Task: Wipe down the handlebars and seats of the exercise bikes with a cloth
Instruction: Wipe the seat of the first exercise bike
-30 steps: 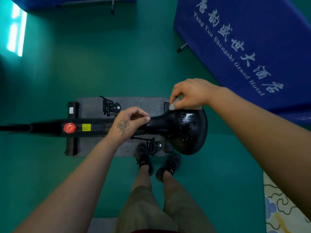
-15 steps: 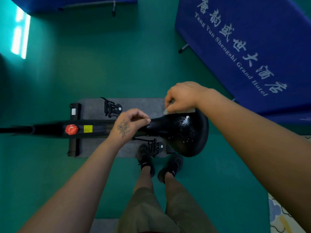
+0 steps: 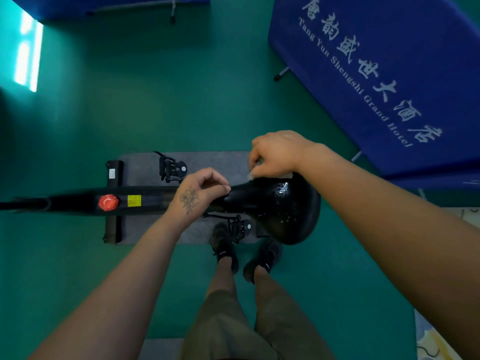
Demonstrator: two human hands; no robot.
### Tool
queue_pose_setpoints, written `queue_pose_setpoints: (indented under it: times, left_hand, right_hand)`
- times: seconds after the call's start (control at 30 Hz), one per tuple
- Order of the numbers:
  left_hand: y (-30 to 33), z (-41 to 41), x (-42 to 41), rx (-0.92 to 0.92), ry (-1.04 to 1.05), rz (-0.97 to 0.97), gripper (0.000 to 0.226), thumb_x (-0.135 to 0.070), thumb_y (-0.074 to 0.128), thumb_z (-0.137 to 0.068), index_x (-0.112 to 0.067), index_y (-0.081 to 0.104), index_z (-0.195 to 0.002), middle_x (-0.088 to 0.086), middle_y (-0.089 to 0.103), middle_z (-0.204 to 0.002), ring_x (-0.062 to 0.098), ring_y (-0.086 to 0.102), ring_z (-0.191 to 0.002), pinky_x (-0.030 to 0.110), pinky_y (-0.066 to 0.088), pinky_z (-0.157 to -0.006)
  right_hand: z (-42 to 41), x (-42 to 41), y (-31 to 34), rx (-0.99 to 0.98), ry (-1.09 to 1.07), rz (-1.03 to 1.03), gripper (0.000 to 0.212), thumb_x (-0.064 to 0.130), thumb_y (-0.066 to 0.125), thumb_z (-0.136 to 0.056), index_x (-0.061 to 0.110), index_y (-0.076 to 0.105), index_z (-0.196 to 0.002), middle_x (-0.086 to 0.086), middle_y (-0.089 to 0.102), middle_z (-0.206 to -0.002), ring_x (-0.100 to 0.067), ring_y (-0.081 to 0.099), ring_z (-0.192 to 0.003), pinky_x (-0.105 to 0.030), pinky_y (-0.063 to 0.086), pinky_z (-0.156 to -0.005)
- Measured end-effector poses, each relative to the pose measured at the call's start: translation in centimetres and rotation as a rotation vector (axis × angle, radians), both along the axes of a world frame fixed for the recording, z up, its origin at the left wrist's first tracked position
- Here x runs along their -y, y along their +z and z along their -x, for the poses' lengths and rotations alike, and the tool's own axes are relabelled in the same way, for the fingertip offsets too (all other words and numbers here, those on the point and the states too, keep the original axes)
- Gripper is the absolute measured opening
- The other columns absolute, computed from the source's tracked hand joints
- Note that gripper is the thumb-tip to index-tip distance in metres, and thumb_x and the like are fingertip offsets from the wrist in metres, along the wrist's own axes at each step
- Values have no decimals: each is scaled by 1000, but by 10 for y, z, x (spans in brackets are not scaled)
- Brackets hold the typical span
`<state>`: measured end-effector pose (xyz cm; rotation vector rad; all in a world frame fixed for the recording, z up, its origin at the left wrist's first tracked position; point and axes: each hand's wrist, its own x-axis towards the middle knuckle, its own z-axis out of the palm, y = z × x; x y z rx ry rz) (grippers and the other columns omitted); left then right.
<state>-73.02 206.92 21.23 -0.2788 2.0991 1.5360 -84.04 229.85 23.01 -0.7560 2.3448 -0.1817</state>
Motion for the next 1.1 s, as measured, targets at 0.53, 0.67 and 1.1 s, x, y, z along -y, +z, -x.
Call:
queue_pose_setpoints:
  times: [0.53, 0.67, 1.1]
  left_hand:
    - [-3, 19, -23, 6, -102, 20, 11, -20, 88, -86, -24, 83, -95, -1, 78, -88, 7, 69, -80, 18, 52, -77]
    - [-2, 20, -26, 3, -107, 35, 10, -18, 89, -85, -22, 85, -93, 1, 78, -92, 8, 69, -81, 16, 51, -74]
    - [1, 23, -25, -2, -168, 61, 9, -20, 88, -85, -24, 85, -93, -4, 79, -95, 11, 72, -90, 20, 54, -82]
  right_hand:
    - [9, -36, 6, 68, -217, 99, 36, 67, 61, -75, 52, 77, -104, 19, 69, -101, -18, 66, -106, -36, 55, -90]
    - [7, -40, 2, 79, -265, 107, 37, 68, 60, -72, 54, 77, -102, 20, 69, -105, -16, 66, -107, -35, 53, -90]
    - [-22, -82, -9, 89, -668, 434, 17, 34, 78, -87, 46, 80, -98, 9, 68, -110, -12, 64, -106, -36, 49, -104]
